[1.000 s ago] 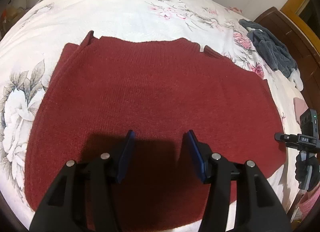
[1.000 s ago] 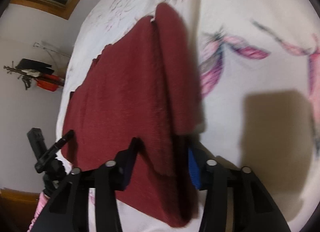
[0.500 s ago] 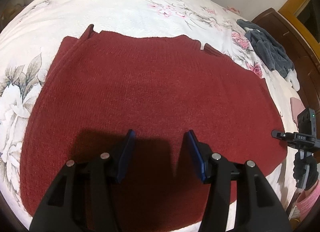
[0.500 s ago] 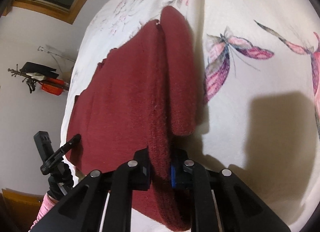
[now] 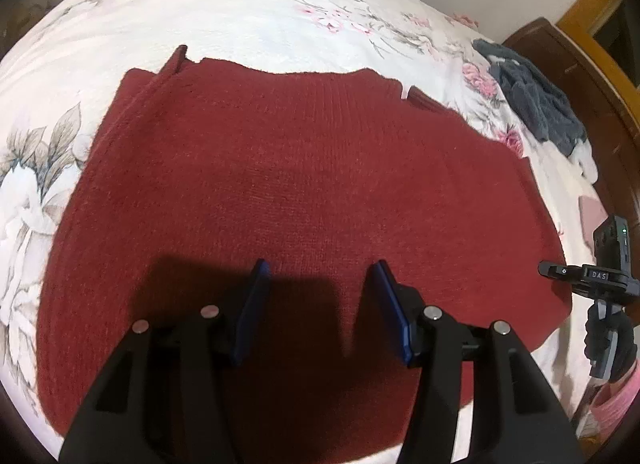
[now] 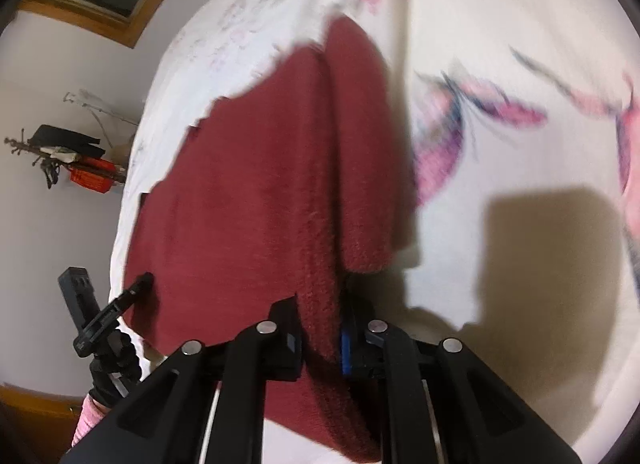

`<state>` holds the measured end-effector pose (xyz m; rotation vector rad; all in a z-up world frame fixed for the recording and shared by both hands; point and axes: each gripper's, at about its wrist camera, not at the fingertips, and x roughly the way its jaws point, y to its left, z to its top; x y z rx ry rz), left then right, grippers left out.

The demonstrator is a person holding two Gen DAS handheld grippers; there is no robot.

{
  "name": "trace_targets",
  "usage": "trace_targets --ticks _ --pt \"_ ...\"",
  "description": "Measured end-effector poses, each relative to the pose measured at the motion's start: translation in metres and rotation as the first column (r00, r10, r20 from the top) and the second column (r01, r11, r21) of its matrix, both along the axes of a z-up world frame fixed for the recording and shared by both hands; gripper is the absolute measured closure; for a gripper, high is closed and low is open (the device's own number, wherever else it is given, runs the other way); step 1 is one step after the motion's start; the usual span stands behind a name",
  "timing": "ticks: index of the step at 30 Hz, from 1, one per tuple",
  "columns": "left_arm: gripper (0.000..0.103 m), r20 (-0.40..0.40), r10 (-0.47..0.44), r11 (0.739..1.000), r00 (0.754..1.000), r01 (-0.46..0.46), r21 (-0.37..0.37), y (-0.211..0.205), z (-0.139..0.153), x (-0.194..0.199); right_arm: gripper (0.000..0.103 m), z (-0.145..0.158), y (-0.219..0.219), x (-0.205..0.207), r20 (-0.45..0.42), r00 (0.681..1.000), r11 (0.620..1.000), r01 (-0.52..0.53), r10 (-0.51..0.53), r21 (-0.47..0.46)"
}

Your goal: Fold small clothes

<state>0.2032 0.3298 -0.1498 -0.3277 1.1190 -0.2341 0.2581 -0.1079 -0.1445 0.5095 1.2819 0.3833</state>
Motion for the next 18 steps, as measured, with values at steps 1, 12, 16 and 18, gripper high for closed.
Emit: trace_targets --ticks 1,12,16,18 --pt "0.050 0.001 0.002 1.000 1.000 -0.002 -0.010 0.002 0.003 -0.001 0.091 0.008 0.004 0.000 0.014 1.000 1.000 -0.008 0.008 0.003" --pt "0.049 0.007 0.021 0.997 1.000 -0.020 -0.079 0.020 0.012 -0.012 0.091 0.068 0.111 0.013 0.106 0.972 0.976 -0.205 0.212 -0.067" --pt "0.049 0.008 0.028 0.994 1.000 -0.027 -0.107 0.026 0.013 -0.013 0.091 0.068 0.153 0.011 0.112 0.947 0.952 -0.289 0.300 -0.102" --pt "0.049 0.008 0.032 0.992 0.999 -0.030 -0.120 0.027 0.013 -0.013 0.092 0.066 0.171 0.011 0.111 0.935 0.938 -0.324 0.338 -0.127"
